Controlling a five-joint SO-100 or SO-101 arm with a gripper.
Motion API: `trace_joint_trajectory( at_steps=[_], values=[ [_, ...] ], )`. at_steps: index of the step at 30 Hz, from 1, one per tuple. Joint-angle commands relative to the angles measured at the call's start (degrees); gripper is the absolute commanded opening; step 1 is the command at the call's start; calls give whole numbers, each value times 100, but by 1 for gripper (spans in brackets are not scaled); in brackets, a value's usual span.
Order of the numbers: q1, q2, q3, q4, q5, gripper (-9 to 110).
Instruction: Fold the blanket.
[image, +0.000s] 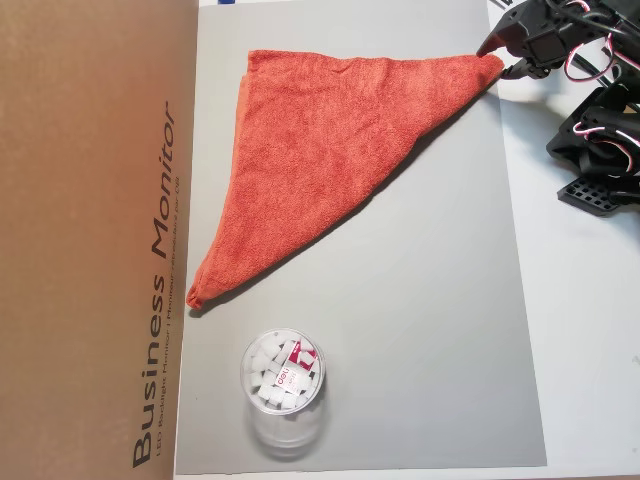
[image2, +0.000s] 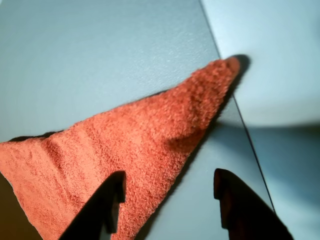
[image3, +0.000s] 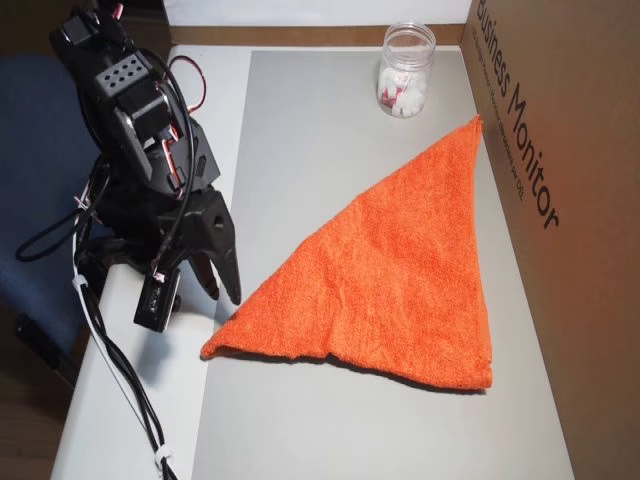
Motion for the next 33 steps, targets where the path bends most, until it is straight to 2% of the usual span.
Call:
trace_joint_trajectory(
  at_steps=[1, 12, 22, 33],
  values=[
    [123, -290, -53, -237, 53, 18],
    [554, -1169, -35, -967, 26, 18],
    [475, -1600, -26, -1072, 26, 18],
    [466, -2224, -35, -1811, 26, 18]
  ],
)
